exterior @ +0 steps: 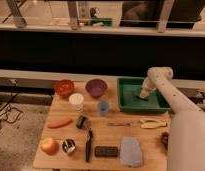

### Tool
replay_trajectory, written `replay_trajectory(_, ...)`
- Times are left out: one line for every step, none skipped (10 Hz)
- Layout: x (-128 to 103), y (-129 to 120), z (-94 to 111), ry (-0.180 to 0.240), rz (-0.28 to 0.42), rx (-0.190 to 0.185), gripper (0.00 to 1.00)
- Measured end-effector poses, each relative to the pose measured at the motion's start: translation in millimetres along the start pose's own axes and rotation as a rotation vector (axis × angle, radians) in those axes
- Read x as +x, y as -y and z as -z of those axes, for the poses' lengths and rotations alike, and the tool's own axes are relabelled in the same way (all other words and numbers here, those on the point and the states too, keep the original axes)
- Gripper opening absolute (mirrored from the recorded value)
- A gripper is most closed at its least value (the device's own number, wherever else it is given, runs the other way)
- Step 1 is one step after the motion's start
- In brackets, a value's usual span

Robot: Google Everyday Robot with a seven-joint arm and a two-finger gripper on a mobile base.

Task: Wipe tray with sponge

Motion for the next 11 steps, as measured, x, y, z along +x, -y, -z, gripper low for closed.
replay_trajectory(-18, -5, 0, 0.022, 0.022, -0.002, 0.00)
replay_trajectory(-32, -9, 1, 0.042, 0.042, -0.003, 0.00)
replay_trajectory(-38, -11, 6, 0.060, 0.057, -0.002, 0.00)
replay_trajectory(-36, -15, 12, 0.071, 0.068, 0.000, 0.00)
replay_trajectory(-35, -19, 18, 0.081, 0.076, 0.001, 0.00)
replay_trajectory(-30, -30, 30, 0.094, 0.086, 0.000, 0.00)
replay_trajectory(-20, -37, 37, 0.096, 0.083, -0.002, 0.00)
replay_trajectory(-15, -41, 41, 0.097, 0.083, -0.005, 0.00)
replay_trajectory(-12, -48, 44, 0.099, 0.085, -0.010, 0.00)
replay_trajectory(-10, -54, 47, 0.099, 0.090, -0.015, 0.00)
replay_trajectory(-7, -54, 50, 0.098, 0.084, -0.015, 0.00)
